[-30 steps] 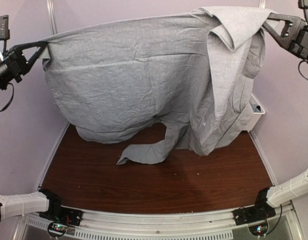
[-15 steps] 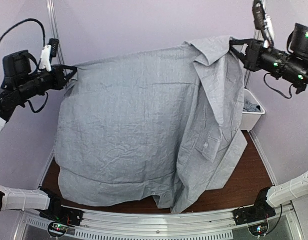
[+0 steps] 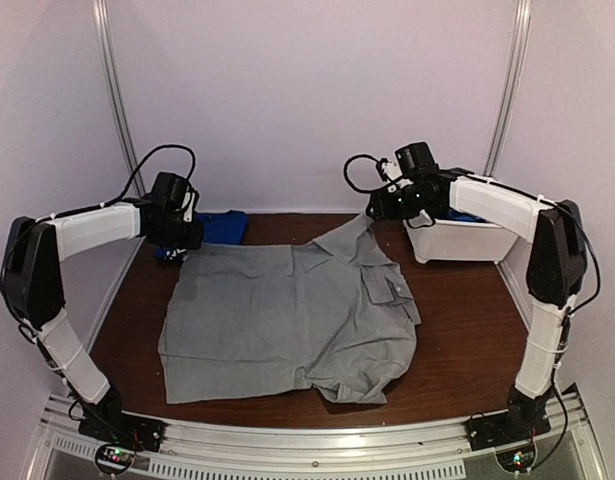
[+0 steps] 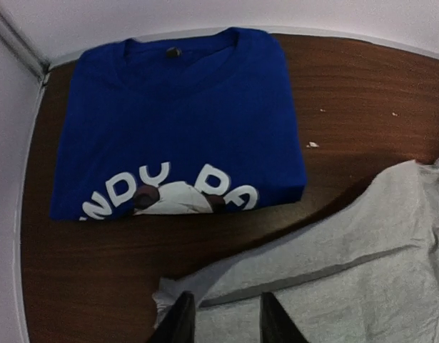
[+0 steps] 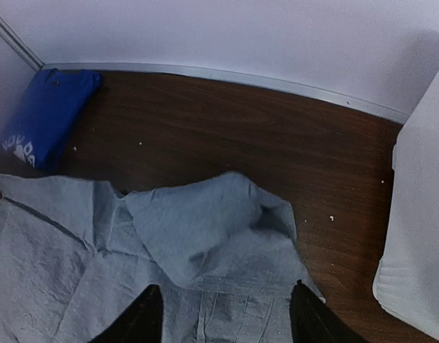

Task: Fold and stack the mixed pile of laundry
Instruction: Flatten out the crumpled shirt at the center of the board, then adjust the flattened shirt at the center of the board.

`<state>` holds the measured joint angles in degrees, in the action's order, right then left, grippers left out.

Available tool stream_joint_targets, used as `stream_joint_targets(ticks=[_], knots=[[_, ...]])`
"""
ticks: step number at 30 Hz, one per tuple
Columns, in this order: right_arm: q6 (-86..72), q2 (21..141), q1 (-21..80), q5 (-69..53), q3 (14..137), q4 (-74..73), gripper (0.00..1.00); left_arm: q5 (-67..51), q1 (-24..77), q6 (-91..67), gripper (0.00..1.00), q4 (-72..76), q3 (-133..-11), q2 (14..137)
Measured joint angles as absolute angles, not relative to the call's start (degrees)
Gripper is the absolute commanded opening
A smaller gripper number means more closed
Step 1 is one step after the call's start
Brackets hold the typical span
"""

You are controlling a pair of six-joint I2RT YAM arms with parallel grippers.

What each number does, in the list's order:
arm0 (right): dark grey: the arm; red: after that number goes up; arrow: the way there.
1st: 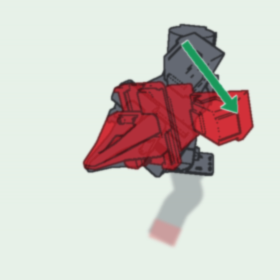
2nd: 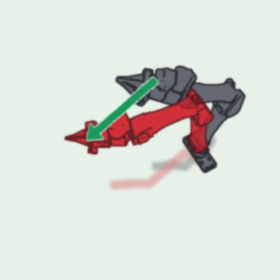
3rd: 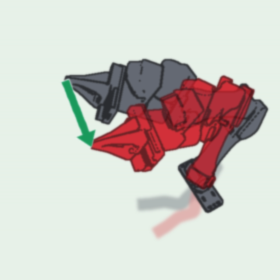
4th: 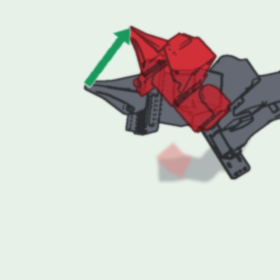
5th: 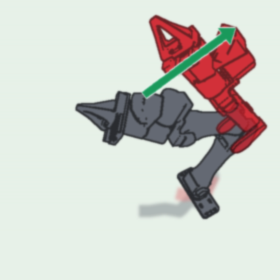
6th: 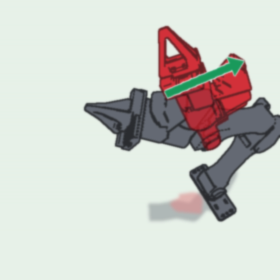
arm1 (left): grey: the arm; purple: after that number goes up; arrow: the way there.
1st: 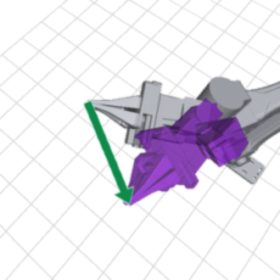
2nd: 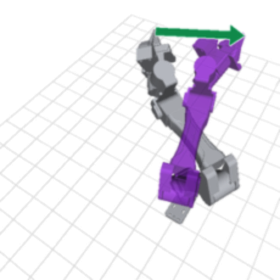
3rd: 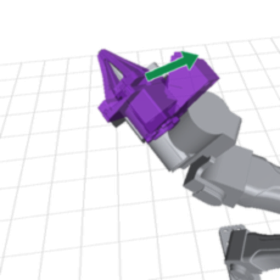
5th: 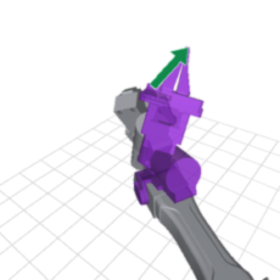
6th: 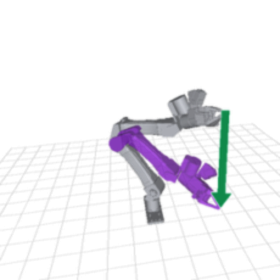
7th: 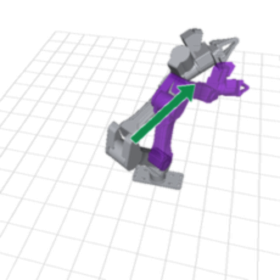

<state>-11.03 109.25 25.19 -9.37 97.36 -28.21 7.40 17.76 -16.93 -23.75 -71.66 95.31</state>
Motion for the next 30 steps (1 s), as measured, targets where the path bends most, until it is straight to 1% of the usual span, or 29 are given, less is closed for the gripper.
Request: stream_joint_targets(ticks=[1, 3, 5, 10, 13, 21, 27, 30], knots=[[-11.2, 110.8, 25.2, -9.6, 98.1, -28.4, 0.76, 8.2, 17.5, -17.2, 0.49, -23.5, -72.6, 97.5], [-11.4, 110.3, 25.2, -10.1, 96.9, -29.6, 0.77, 9.1, 17.2, -17.3, 0.55, -23.6, -72.6, 98.6], [-11.9, 107.6, 25.2, -10.3, 94.8, -29.8, 0.74, 9.3, 17.2, -17.3, 0.56, -23.7, -72.5, 97.5], [-11.5, 96.1, 25.1, -10.4, 86.3, -29.7, 0.69, 6.9, 17.2, -17.2, 0.56, -21.6, -70.4, 90.8], [-10.9, 93.1, 24.9, -10.4, 80.7, -28.6, 0.68, 4.6, 17.2, -17.3, 0.56, -20.7, -67.1, 87.2], [-11.9, 97.3, 23.5, -10.4, 66.3, -27.9, 0.72, 1.3, 17.2, -17.8, 0.56, -21.1, -58.3, 83.6], [-13.0, 99.3, 22.0, -11.1, 64.1, -25.2, 0.73, 0.5, 17.2, -18.0, 0.56, -20.9, -57.9, 82.5], [-13.5, 101.3, 21.2, -12.8, 64.0, -23.5, 0.70, -0.3, 17.2, -18.1, 0.56, -20.9, -57.9, 82.4]])
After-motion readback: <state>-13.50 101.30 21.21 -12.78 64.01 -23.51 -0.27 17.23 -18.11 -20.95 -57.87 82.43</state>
